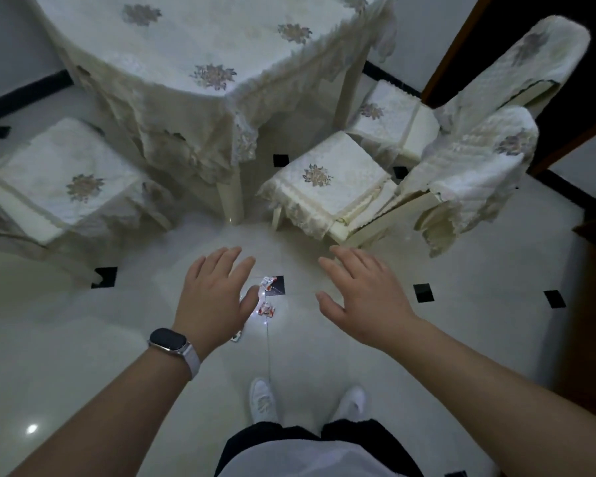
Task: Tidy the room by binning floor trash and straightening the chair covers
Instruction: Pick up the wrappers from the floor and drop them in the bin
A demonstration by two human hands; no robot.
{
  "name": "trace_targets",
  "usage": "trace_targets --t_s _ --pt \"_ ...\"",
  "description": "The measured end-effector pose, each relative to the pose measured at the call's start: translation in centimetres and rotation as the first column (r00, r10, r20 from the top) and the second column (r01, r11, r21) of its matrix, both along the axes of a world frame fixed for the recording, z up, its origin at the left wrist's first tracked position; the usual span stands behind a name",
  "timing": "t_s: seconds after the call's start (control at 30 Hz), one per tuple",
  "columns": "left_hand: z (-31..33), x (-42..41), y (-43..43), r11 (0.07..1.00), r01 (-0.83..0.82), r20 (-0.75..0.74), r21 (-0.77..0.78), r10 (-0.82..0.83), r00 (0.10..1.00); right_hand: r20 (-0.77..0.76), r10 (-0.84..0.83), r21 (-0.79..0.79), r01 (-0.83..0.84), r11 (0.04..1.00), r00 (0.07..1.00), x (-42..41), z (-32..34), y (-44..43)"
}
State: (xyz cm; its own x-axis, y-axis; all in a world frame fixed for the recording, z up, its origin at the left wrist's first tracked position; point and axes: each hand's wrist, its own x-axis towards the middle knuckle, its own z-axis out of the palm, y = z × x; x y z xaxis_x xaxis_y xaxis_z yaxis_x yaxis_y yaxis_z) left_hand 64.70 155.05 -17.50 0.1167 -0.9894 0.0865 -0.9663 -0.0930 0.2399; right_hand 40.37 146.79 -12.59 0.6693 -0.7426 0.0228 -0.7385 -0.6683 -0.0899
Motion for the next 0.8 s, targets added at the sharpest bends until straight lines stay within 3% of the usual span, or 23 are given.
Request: trace_targets --t_s 0.2,0.4,0.6,0.8 --pt "-4.5 -0.9 -2.6 0.989 -0.121 -0.043 0.082 0.125 0.991 0.085 0.120 0.028 -0.123 0.992 0.989 1.7 -5.8 -5.7" --pt "-13.4 -1.5 -4.4 0.941 -0.306 -0.063 0.143 0.317 0.946 0.112 0.222 0.118 -0.235 0.965 0.969 2.9 -16.1 -11.6" --pt "-27.9 -0.8 -5.4 0.889 -0.418 -0.107 0.185 0.442 0.891 0.160 0.324 0.180 -0.351 0.919 0.932 5.5 -30.3 -15.4" --pt "-46.5 0.8 -4.1 0.826 -0.494 -0.149 0.271 0.543 0.826 0.128 0.392 0.264 -0.412 0.872 0.911 7.1 -48.7 -15.4"
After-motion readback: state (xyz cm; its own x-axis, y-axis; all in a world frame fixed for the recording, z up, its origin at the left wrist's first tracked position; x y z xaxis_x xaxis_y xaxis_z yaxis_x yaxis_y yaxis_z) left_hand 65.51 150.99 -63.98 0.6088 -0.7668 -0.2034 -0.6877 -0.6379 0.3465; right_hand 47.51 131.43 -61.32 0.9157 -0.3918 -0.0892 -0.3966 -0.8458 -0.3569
